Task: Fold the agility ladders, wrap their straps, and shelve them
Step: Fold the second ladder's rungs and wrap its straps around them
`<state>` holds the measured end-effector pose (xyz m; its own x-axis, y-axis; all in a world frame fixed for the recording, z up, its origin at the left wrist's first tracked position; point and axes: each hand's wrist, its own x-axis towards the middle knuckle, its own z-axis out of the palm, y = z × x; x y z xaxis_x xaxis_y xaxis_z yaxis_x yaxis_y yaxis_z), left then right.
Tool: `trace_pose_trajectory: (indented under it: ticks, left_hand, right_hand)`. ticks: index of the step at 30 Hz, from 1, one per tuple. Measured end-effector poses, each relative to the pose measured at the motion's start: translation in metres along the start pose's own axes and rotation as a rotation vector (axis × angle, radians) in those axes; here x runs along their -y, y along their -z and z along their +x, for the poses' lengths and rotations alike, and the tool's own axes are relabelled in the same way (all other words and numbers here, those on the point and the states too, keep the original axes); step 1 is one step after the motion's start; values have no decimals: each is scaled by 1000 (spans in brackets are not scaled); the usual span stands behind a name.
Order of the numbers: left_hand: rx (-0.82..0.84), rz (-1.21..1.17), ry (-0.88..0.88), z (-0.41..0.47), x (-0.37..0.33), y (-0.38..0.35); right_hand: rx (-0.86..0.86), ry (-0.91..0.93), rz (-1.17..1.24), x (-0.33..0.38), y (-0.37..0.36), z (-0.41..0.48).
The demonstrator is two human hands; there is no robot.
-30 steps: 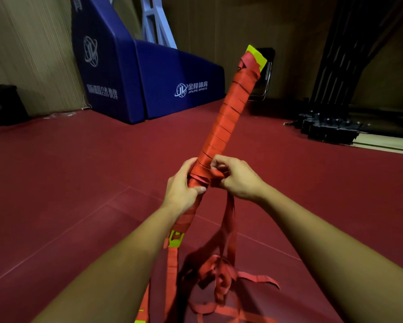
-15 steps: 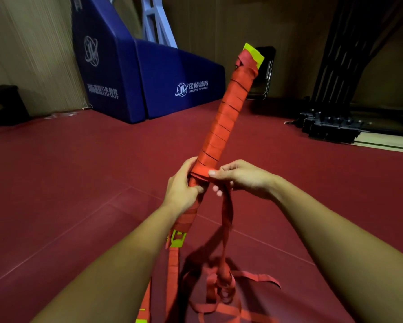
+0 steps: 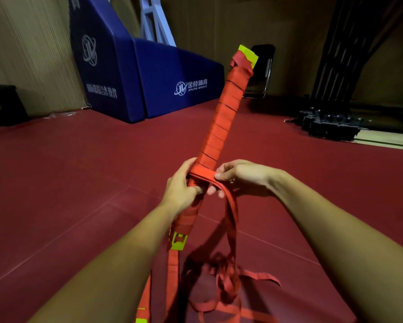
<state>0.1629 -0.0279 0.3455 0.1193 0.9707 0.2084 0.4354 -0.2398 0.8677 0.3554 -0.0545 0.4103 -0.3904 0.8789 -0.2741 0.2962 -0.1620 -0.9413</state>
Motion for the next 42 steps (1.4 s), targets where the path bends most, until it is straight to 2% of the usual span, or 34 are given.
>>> trace_pose_trajectory:
  ticks: [2,8,12,16,19,21,26,29,33,36,42]
  left_hand:
    - [6,-33,12,0,2,-2]
    - [126,-217,51,-1,5,-7]
    - [237,-267,66,-5,-1,-5]
    - [335,-62,63,-6,-4,-8]
    - [249,233,92,-12,-5,-11]
    - [189,285,142,-14,-8,-11]
    - [223,52,317,-11,-2,-9]
    - [335,-174,329,-13,-4,-10]
    - [483,-297,302,-13,-5,-8]
    - [510,-220,261,-14,-4,-6]
    - [429,19,183,-16,-9,-4]
  right_hand:
    - [-41,44,-58,-5,-1,5]
    - [-344,187,-159,-18,-7,18]
    - [-401,213,-146,-23,-7,20]
    - [-456,231,-150,-28,-16,24]
    - [-496,205,-184,-32,-23,33]
    - [-478,187,-216,-33,-24,34]
    - [-221,203,-218,-28,-19,24]
    - [-244,227,-212,-23,-13,23]
    - [-255,219,-135,-21,-7,20]
    - [-283,193,-192,-22,-6,19]
    - [-421,157,-293,-24,-12,23]
